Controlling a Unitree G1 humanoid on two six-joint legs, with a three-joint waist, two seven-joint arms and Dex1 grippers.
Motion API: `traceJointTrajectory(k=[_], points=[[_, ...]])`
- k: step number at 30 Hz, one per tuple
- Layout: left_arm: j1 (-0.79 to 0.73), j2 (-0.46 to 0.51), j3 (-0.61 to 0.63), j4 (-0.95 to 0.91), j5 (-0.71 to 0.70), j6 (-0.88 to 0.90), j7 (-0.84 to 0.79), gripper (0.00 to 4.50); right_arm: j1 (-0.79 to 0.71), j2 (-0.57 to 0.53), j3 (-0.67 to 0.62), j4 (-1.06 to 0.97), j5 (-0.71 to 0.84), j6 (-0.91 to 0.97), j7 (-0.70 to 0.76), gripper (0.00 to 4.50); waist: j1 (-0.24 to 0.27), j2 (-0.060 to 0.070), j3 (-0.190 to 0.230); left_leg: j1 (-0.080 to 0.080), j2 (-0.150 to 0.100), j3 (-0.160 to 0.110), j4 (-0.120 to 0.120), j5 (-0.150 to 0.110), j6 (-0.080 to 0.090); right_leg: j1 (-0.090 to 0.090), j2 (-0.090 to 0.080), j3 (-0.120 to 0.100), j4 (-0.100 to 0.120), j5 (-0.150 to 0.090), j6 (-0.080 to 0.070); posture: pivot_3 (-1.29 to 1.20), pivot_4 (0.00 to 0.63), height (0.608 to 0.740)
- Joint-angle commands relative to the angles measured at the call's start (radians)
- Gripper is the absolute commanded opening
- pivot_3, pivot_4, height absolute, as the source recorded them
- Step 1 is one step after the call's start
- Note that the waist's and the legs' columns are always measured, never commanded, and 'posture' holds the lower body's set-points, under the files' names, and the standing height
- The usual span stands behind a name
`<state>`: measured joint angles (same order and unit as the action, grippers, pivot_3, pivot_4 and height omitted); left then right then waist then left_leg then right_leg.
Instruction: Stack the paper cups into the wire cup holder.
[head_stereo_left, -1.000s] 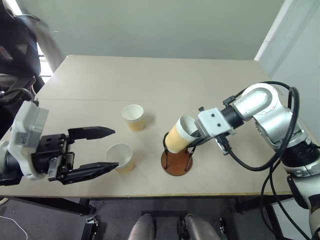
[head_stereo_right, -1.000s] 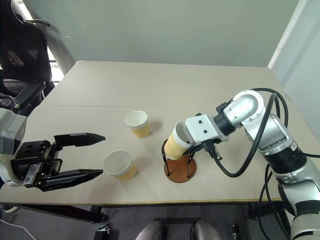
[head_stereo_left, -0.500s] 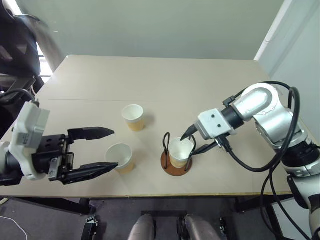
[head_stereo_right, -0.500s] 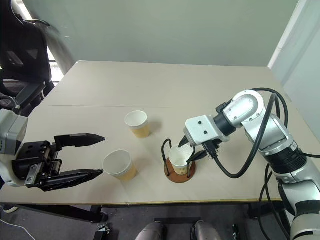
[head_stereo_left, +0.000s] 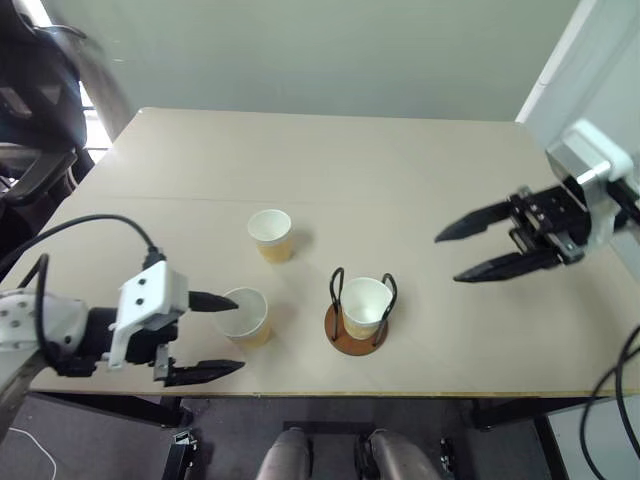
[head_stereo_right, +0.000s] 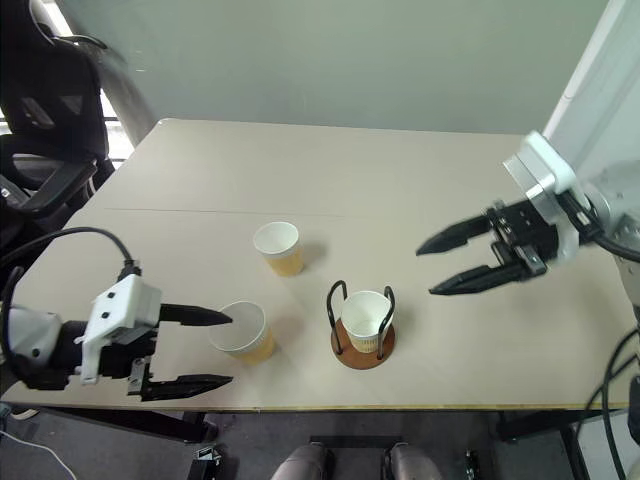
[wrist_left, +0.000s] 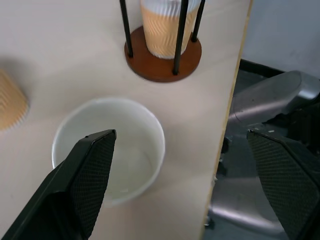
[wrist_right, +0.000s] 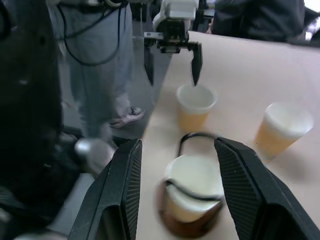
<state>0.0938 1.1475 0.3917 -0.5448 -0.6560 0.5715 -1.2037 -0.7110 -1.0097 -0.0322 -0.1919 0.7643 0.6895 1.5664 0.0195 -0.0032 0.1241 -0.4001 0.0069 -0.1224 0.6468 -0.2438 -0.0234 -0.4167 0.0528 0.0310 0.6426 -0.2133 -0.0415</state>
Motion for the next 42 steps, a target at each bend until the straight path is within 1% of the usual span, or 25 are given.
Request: traceJointTrajectory(k=[1,5,8,10,12,14,15,16,19,22,24,26,27,30,32,34,36,39,41,42], points=[[-0.033,-0.002,-0.05,0.024,0.049,-0.044,0.003,4.5,0.096,-0.022,-0.122,-0.045,0.042,0.029,-0.073,2.29,0.0,0.0,0.0,0.001,0.0,0.0,0.0,0.0,0.0,0.0,0.0,0.0,0.0,0.001,0.001,0.0,0.15,0.74],[-0.091,-0.028,-0.105,0.074,0.083,-0.08,0.016,4.5,0.172,-0.013,-0.173,-0.101,0.07,0.048,-0.141,2.29,-0.004,0.001,0.0,0.0,0.0,0.0,0.0,-0.001,0.0,0.0,0.0,0.0,0.0,0.001,0.001,0.0,0.15,0.74],[-0.105,-0.044,-0.153,0.106,0.112,-0.102,0.004,4.5,0.206,-0.017,-0.193,-0.123,0.068,0.042,-0.17,2.29,-0.008,0.001,0.0,0.0,0.0,0.0,0.0,-0.001,0.0,0.001,0.0,0.0,0.0,0.0,0.001,0.0,0.15,0.74],[-0.113,-0.049,-0.174,0.119,0.126,-0.117,0.0,4.12,0.219,-0.027,-0.211,-0.134,0.076,0.042,-0.176,2.33,-0.008,0.001,0.0,0.0,0.0,0.001,0.0,-0.001,0.0,0.001,0.0,0.0,0.0,-0.001,0.003,0.0,0.15,0.74],[-0.124,-0.051,-0.183,0.13,0.134,-0.125,-0.002,3.61,0.229,-0.038,-0.222,-0.137,0.078,0.037,-0.18,2.33,-0.008,0.001,0.0,0.001,0.0,0.0,0.001,-0.001,0.001,0.001,0.0,0.0,0.0,-0.001,0.004,0.0,0.15,0.74],[-0.136,-0.051,-0.191,0.14,0.138,-0.132,-0.009,2.82,0.242,-0.047,-0.232,-0.133,0.074,0.029,-0.183,2.33,-0.007,0.001,0.0,0.001,0.0,0.0,0.001,-0.001,0.002,0.001,0.0,0.0,0.0,-0.001,0.005,0.0,0.15,0.74],[-0.143,-0.051,-0.197,0.146,0.14,-0.134,-0.012,2.54,0.25,-0.052,-0.237,-0.134,0.067,0.024,-0.185,2.33,-0.005,0.001,0.0,0.0,0.0,0.0,0.001,-0.001,0.002,0.001,0.0,0.0,0.0,-0.001,0.005,0.0,0.15,0.74],[-0.149,-0.051,-0.202,0.151,0.144,-0.137,-0.015,2.11,0.256,-0.055,-0.24,-0.136,0.064,0.021,-0.186,2.33,-0.004,0.001,0.0,0.0,0.0,0.0,0.001,-0.002,0.002,0.001,0.0,0.0,0.0,-0.001,0.006,0.0,0.15,0.74],[-0.172,-0.053,-0.215,0.164,0.147,-0.139,-0.024,1.13,0.268,-0.063,-0.242,-0.142,0.065,0.023,-0.198,2.33,-0.003,0.001,0.0,0.0,-0.001,-0.001,0.001,-0.002,0.003,0.001,0.0,0.001,0.0,-0.002,0.006,0.0,0.15,0.74],[-0.196,-0.054,-0.226,0.178,0.146,-0.14,-0.03,0.04,0.276,-0.071,-0.242,-0.143,0.06,0.022,-0.206,2.91,-0.003,0.001,0.0,0.0,-0.001,-0.001,0.001,-0.002,0.003,0.001,0.0,0.001,0.0,-0.002,0.007,0.0,0.15,0.74],[-0.213,-0.053,-0.231,0.188,0.144,-0.141,-0.036,0.0,0.279,-0.076,-0.245,-0.145,0.064,0.022,-0.207,3.55,-0.003,0.001,0.0,0.0,-0.001,-0.001,0.001,-0.002,0.003,0.001,0.0,0.001,0.0,-0.002,0.007,0.0,0.15,0.74],[-0.229,-0.053,-0.234,0.196,0.144,-0.143,-0.041,0.0,0.283,-0.082,-0.244,-0.145,0.064,0.022,-0.21,4.27,-0.003,0.001,0.0,0.0,-0.001,-0.001,0.001,-0.002,0.003,0.001,0.0,0.001,0.0,-0.002,0.007,0.0,0.15,0.74],[-0.241,-0.054,-0.234,0.197,0.14,-0.145,-0.046,0.0,0.286,-0.086,-0.244,-0.144,0.061,0.021,-0.21,4.48,-0.003,0.001,0.0,0.0,-0.001,-0.001,0.001,-0.002,0.003,0.001,0.0,0.001,0.0,-0.001,0.007,0.0,0.15,0.74],[-0.298,-0.057,-0.221,0.195,0.091,-0.119,-0.063,0.0,0.291,-0.095,-0.246,-0.148,0.059,0.014,-0.21,4.48,-0.002,0.001,0.0,0.0,-0.001,-0.001,0.001,-0.002,0.003,0.001,0.0,0.001,0.0,-0.001,0.008,0.0,0.15,0.74],[-0.366,-0.043,-0.204,0.188,0.018,-0.072,-0.095,0.0,0.288,-0.104,-0.255,-0.15,0.06,0.009,-0.213,4.48,0.0,0.0,0.0,0.0,-0.001,-0.001,0.002,-0.002,0.003,0.001,0.0,0.001,0.0,-0.001,0.008,0.0,0.15,0.74],[-0.43,-0.014,-0.182,0.183,-0.069,-0.008,-0.14,0.0,0.289,-0.119,-0.27,-0.15,0.062,0.004,-0.209,4.48,0.0,0.0,0.0,-0.001,-0.002,-0.001,0.002,-0.002,0.003,0.001,0.0,0.0,0.0,-0.001,0.009,0.0,0.15,0.74],[-0.507,0.026,-0.174,0.201,-0.117,0.027,-0.193,0.0,0.305,-0.138,-0.299,-0.143,0.06,0.0,-0.199,4.48,0.001,0.0,0.0,-0.001,-0.002,-0.001,0.002,-0.002,0.003,0.001,0.0,0.001,0.0,0.0,0.01,0.0,0.15,0.74],[-0.661,0.062,-0.217,0.281,-0.107,0.013,-0.27,0.0,0.354,-0.164,-0.355,-0.116,0.042,-0.011,-0.189,4.48,0.005,0.0,0.0,-0.001,-0.002,-0.001,0.002,-0.003,0.004,0.001,0.0,0.001,0.0,0.0,0.011,0.0,0.15,0.74],[-0.767,0.049,-0.27,0.339,-0.083,-0.011,-0.324,0.0,0.393,-0.172,-0.381,-0.106,0.018,-0.03,-0.19,4.48,0.007,0.001,0.0,-0.001,-0.002,-0.002,0.002,-0.003,0.004,0.001,0.0,0.001,-0.001,0.0,0.011,0.0,0.15,0.74],[-0.823,0.027,-0.302,0.365,-0.071,-0.019,-0.345,0.0,0.407,-0.171,-0.392,-0.108,0.013,-0.035,-0.196,4.48,0.01,0.001,0.0,-0.001,-0.003,-0.002,0.002,-0.003,0.004,0.001,-0.001,0.002,-0.001,0.0,0.011,0.0,0.15,0.74]])
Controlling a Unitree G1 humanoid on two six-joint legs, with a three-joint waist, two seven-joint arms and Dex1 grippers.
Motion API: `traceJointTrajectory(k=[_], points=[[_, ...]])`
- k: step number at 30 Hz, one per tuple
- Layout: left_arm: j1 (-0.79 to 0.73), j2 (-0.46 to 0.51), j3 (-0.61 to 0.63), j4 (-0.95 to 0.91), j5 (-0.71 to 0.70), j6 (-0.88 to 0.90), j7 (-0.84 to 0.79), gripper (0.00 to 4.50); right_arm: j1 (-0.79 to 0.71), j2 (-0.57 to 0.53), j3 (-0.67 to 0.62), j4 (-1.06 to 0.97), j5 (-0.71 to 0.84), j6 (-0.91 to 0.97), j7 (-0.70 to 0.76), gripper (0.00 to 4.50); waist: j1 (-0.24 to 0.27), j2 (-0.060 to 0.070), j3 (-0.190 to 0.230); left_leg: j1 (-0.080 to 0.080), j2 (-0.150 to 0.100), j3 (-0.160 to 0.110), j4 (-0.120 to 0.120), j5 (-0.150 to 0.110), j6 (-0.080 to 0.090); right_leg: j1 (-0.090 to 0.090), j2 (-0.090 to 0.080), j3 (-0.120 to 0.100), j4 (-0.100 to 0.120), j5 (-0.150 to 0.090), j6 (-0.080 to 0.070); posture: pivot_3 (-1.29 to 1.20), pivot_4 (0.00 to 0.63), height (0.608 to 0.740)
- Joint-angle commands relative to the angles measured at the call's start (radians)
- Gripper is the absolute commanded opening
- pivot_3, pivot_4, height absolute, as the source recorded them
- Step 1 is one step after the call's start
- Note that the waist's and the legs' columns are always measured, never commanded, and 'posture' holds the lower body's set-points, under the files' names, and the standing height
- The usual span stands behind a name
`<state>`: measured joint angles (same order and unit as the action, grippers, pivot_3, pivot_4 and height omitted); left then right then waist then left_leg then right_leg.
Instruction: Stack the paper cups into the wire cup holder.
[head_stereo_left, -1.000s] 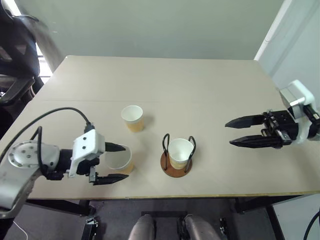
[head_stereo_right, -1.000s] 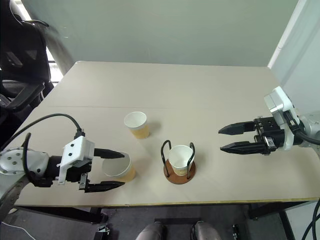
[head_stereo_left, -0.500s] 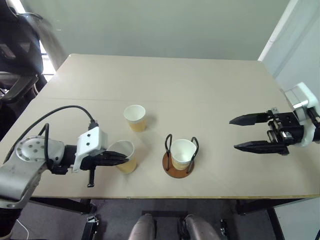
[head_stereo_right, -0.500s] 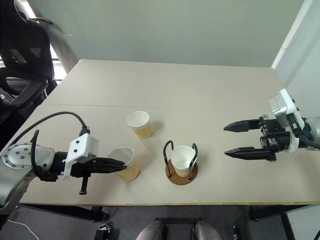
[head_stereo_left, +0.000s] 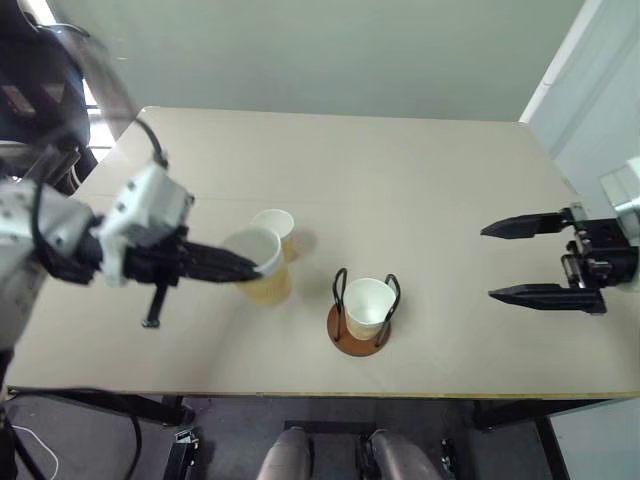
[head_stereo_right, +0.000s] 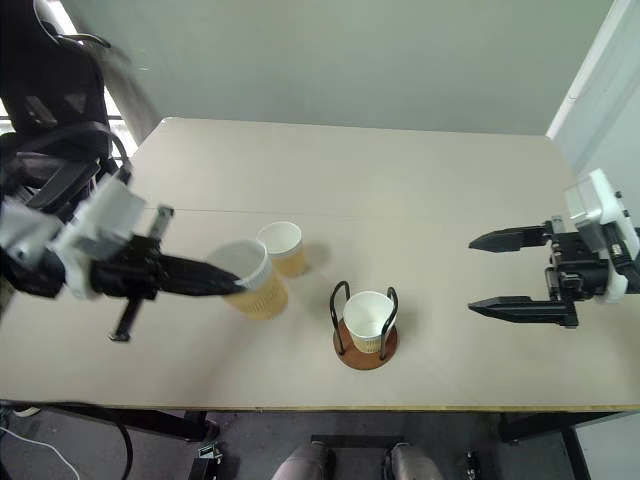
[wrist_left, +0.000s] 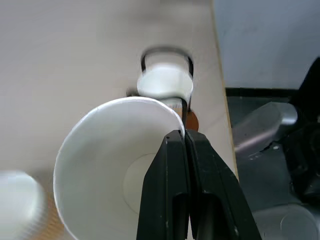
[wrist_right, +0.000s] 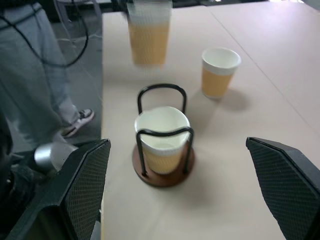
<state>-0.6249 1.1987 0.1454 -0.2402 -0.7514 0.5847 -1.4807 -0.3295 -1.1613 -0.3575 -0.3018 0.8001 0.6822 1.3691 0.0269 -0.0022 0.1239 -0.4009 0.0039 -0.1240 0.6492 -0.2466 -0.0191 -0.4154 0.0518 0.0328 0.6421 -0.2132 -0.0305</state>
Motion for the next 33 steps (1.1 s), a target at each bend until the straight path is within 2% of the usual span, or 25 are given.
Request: traceJointTrajectory(k=[1,7,9,13,18,24,33], points=[[-0.153,-0.046,-0.087,0.084,0.04,-0.045,-0.087,0.0,0.036,-0.018,-0.076,-0.001,-0.024,-0.03,-0.005,4.48,0.005,0.0,0.0,0.0,0.0,0.0,0.0,0.0,0.0,0.0,0.0,0.0,0.0,0.0,0.0,0.0,0.15,0.74],[-0.453,-0.253,-0.27,0.29,0.112,-0.158,-0.134,0.0,0.074,-0.009,-0.129,-0.055,-0.005,-0.017,-0.049,4.48,0.006,0.001,0.0,-0.004,-0.002,0.0,0.004,0.002,0.004,0.0,-0.002,0.0,0.0,0.003,0.005,0.0,0.15,0.74],[-0.513,-0.317,-0.319,0.332,0.111,-0.185,-0.134,0.0,0.092,-0.004,-0.144,-0.078,0.0,-0.009,-0.065,4.48,0.006,0.001,0.001,-0.005,-0.002,0.0,0.008,0.001,0.006,0.0,-0.002,0.0,0.0,0.003,0.007,0.0,0.15,0.74],[-0.56,-0.38,-0.402,0.363,0.086,-0.229,-0.134,0.0,0.122,0.002,-0.165,-0.115,0.005,0.003,-0.096,4.48,0.002,0.002,0.001,-0.009,-0.003,0.001,0.016,-0.002,0.011,0.001,-0.002,0.001,-0.003,0.005,0.013,0.0,0.15,0.74],[-0.588,-0.391,-0.505,0.348,0.016,-0.269,-0.134,0.0,0.163,0.004,-0.193,-0.16,0.014,0.022,-0.126,4.48,0.004,0.002,0.001,-0.013,-0.003,0.002,0.017,-0.003,0.015,0.001,-0.003,0.002,-0.013,0.01,0.02,0.0,0.15,0.74],[-0.602,-0.398,-0.568,0.359,-0.005,-0.323,-0.134,0.0,0.167,0.005,-0.201,-0.187,0.029,0.034,-0.158,4.48,0.006,0.002,0.001,-0.016,-0.005,0.003,0.02,-0.004,0.019,0.001,-0.004,0.004,-0.016,0.013,0.025,0.0,0.15,0.74],[-0.578,-0.498,-0.606,0.353,0.037,-0.359,-0.134,0.0,0.192,-0.006,-0.26,-0.234,0.064,0.069,-0.178,4.48,0.013,0.002,0.001,-0.018,-0.006,0.004,0.026,-0.004,0.022,0.001,-0.004,0.006,-0.016,0.015,0.028,0.0,0.15,0.74]])
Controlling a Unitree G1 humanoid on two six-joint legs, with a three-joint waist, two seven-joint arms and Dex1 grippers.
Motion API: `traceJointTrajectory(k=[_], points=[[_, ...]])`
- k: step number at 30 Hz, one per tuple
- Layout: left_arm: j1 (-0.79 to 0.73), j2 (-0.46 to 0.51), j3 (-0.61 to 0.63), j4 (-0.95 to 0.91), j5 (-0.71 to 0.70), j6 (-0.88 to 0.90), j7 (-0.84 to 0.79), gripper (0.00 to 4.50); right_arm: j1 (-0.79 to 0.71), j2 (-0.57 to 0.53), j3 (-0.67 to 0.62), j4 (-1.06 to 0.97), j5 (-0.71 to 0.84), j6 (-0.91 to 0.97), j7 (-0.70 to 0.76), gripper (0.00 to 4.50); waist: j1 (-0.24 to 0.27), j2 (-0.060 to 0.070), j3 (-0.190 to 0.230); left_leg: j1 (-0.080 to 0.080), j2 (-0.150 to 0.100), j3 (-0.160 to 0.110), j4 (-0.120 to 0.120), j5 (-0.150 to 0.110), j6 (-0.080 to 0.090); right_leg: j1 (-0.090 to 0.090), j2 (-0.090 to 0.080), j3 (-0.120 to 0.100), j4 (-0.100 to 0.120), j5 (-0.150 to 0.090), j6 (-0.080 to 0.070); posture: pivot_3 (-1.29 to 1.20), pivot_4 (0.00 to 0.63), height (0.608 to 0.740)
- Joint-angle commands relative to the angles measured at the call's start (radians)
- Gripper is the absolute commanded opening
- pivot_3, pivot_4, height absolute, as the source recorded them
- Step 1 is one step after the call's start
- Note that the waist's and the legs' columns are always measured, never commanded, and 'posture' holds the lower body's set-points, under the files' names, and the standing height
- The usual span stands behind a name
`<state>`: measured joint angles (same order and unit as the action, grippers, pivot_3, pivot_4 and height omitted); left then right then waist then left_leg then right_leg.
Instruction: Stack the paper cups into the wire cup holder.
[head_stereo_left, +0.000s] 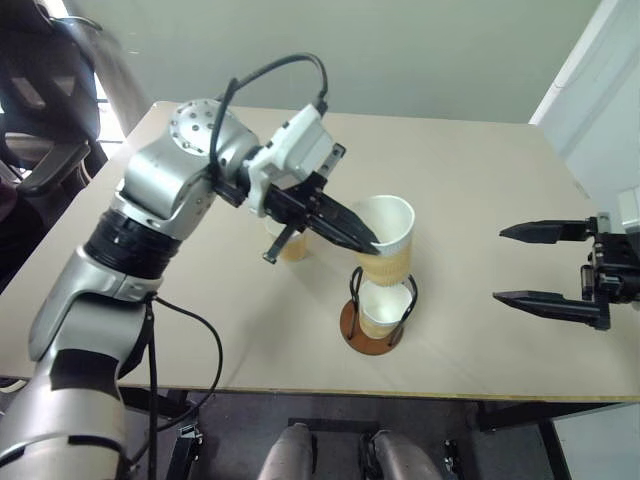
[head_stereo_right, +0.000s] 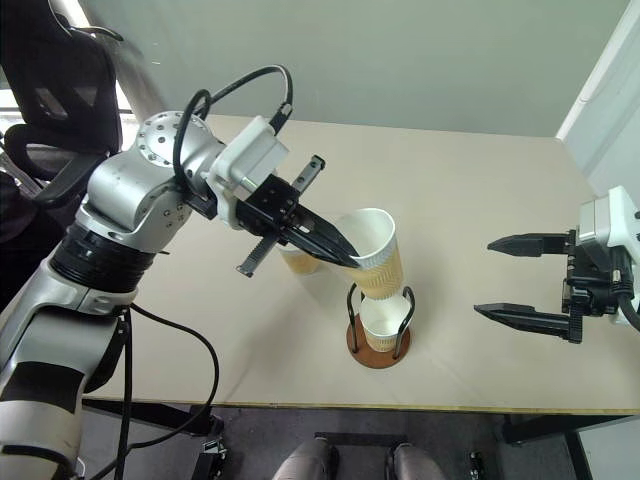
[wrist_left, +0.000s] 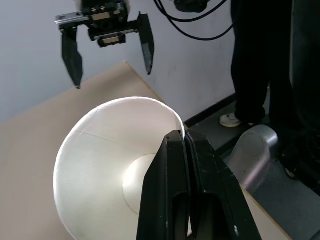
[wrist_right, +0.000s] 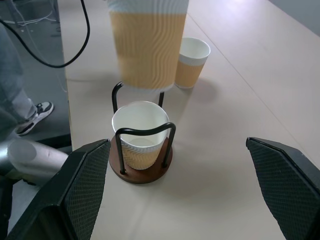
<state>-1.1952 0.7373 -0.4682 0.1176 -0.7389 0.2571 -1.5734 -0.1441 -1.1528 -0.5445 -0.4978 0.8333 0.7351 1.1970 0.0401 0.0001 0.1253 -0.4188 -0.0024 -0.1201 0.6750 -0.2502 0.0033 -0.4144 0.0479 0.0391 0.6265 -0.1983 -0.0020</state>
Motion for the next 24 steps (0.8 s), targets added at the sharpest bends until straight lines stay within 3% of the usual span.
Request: traceJointTrajectory(k=[1,24], points=[[-0.008,-0.046,-0.001,-0.002,0.029,-0.037,-0.041,0.0,0.015,-0.015,-0.088,-0.044,0.034,0.021,-0.004,4.48,0.001,0.0,0.0,0.0,0.0,0.0,0.001,0.0,0.001,0.001,0.0,0.0,0.0,0.0,0.001,0.0,0.15,0.74],[0.015,-0.039,-0.112,0.056,0.033,-0.094,-0.041,0.0,0.136,0.0,-0.218,-0.128,0.057,0.074,-0.058,4.48,0.0,0.001,0.0,0.001,-0.001,0.02,0.009,-0.007,0.015,-0.001,-0.001,0.022,-0.001,0.002,0.012,0.0,0.15,0.74]])
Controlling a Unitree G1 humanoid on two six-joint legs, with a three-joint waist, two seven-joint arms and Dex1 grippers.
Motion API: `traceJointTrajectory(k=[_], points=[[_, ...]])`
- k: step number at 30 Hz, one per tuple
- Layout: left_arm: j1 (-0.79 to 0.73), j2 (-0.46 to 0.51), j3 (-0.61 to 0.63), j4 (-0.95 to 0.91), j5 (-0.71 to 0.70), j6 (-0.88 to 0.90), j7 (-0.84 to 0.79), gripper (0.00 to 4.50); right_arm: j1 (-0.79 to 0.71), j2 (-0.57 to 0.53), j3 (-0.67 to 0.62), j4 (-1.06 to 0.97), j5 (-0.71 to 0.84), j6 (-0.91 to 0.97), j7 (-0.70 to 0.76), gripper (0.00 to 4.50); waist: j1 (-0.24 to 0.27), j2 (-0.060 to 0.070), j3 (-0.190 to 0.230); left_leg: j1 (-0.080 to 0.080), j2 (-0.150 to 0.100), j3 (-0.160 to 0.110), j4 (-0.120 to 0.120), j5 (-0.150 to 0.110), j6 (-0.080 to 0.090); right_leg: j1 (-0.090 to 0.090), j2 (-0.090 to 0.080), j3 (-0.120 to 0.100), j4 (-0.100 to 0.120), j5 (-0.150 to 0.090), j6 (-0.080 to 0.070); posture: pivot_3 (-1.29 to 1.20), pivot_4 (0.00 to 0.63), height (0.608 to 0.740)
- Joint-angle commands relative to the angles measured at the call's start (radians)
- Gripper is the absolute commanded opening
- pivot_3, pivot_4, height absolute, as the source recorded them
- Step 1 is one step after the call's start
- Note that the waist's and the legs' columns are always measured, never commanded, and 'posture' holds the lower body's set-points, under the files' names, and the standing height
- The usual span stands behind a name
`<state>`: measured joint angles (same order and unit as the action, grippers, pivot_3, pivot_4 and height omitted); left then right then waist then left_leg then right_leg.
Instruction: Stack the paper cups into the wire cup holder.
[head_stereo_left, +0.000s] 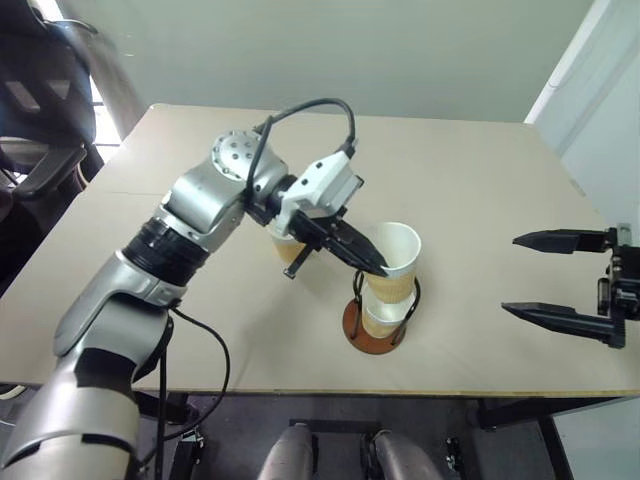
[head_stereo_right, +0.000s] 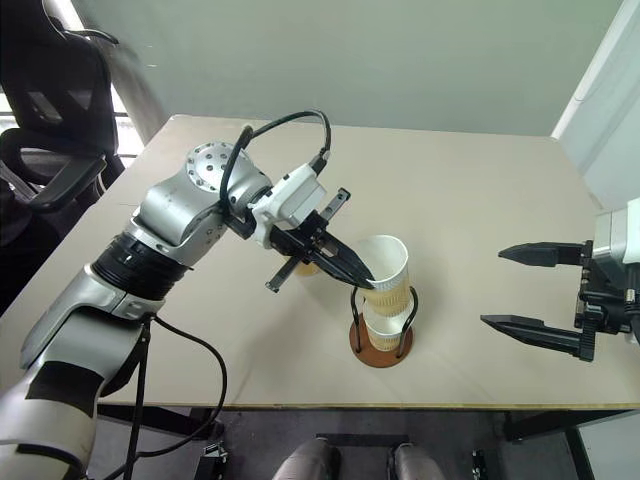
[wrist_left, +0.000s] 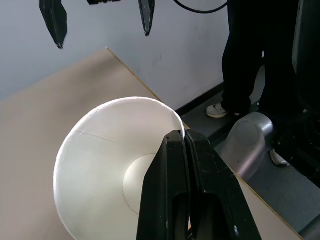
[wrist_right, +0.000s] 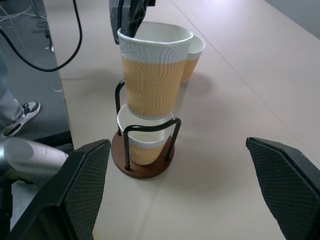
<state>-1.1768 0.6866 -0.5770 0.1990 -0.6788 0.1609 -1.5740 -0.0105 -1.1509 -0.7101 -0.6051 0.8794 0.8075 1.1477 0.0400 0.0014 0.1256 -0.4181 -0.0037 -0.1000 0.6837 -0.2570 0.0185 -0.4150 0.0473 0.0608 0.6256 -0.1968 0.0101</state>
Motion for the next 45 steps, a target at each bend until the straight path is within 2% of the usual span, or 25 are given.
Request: traceJointTrajectory(k=[1,14,23,29,32,34,37,42,43,45], points=[[0.003,0.019,-0.011,-0.039,-0.035,0.006,-0.04,0.0,0.005,-0.001,-0.057,-0.023,0.013,0.002,-0.011,4.48,0.0,0.0,0.0,0.0,0.0,0.0,0.0,0.0,0.0,0.0,0.0,0.0,0.0,0.0,0.0,0.0,0.15,0.74],[0.027,-0.034,-0.017,0.019,0.045,-0.058,-0.04,0.0,0.036,0.006,-0.089,-0.047,0.023,0.014,-0.021,4.48,0.0,0.001,0.0,0.0,0.0,0.003,0.0,0.0,0.001,-0.001,0.0,0.002,0.0,0.0,0.0,0.0,0.15,0.74],[0.02,-0.015,-0.055,0.023,0.033,-0.078,-0.04,0.0,0.051,0.007,-0.108,-0.052,0.024,0.02,-0.025,4.48,0.0,0.001,0.0,0.0,0.0,0.003,0.0,-0.001,0.001,-0.001,0.0,0.002,0.0,0.0,0.0,0.0,0.15,0.74],[0.018,-0.033,-0.036,0.05,0.06,-0.079,-0.04,0.0,0.046,0.004,-0.094,-0.045,0.022,0.012,-0.031,4.48,0.0,0.001,0.0,0.0,0.0,0.003,0.0,-0.001,0.001,-0.001,0.0,0.003,0.0,0.0,0.0,0.0,0.15,0.74],[0.015,-0.049,-0.02,0.066,0.07,-0.079,-0.04,0.64,0.043,0.003,-0.083,-0.043,0.02,0.006,-0.034,4.5,0.0,0.001,0.0,0.0,0.0,0.003,0.0,-0.001,0.001,-0.001,0.0,0.003,0.0,0.0,0.0,0.0,0.15,0.74],[0.019,-0.072,0.005,0.081,0.086,-0.095,-0.04,1.28,0.037,0.002,-0.072,-0.04,0.018,0.002,-0.038,4.5,0.0,0.001,0.0,0.0,0.0,0.003,0.0,-0.001,0.001,-0.001,0.0,0.003,0.0,0.0,0.0,0.0,0.15,0.74],[0.028,-0.096,0.038,0.091,0.108,-0.103,-0.04,2.3,0.031,0.0,-0.058,-0.036,0.013,-0.003,-0.04,4.5,0.0,0.001,0.0,0.0,0.0,0.003,0.0,-0.001,0.002,-0.001,0.0,0.003,0.0,0.0,0.001,0.0,0.15,0.74],[0.024,-0.138,0.141,0.127,0.147,-0.091,-0.018,4.26,0.014,-0.006,-0.026,-0.018,-0.001,-0.022,-0.036,4.5,0.0,0.001,0.0,0.0,0.0,0.004,0.0,-0.001,0.002,-0.001,0.0,0.003,0.0,0.0,0.001,0.0,0.15,0.74],[0.022,-0.132,0.166,0.136,0.158,-0.08,-0.005,4.46,0.006,-0.008,-0.015,-0.011,-0.003,-0.029,-0.035,4.5,-0.001,0.001,0.0,0.0,0.0,0.004,0.0,-0.001,0.002,-0.001,0.0,0.003,0.0,0.0,0.001,0.0,0.15,0.74],[0.025,-0.105,0.202,0.15,0.178,-0.058,-0.006,4.46,-0.007,-0.011,0.002,0.002,-0.01,-0.04,-0.03,4.5,-0.002,0.002,0.0,0.0,0.0,0.004,0.0,-0.001,0.002,-0.001,0.0,0.003,0.0,0.0,0.002,0.0,0.15,0.74]])
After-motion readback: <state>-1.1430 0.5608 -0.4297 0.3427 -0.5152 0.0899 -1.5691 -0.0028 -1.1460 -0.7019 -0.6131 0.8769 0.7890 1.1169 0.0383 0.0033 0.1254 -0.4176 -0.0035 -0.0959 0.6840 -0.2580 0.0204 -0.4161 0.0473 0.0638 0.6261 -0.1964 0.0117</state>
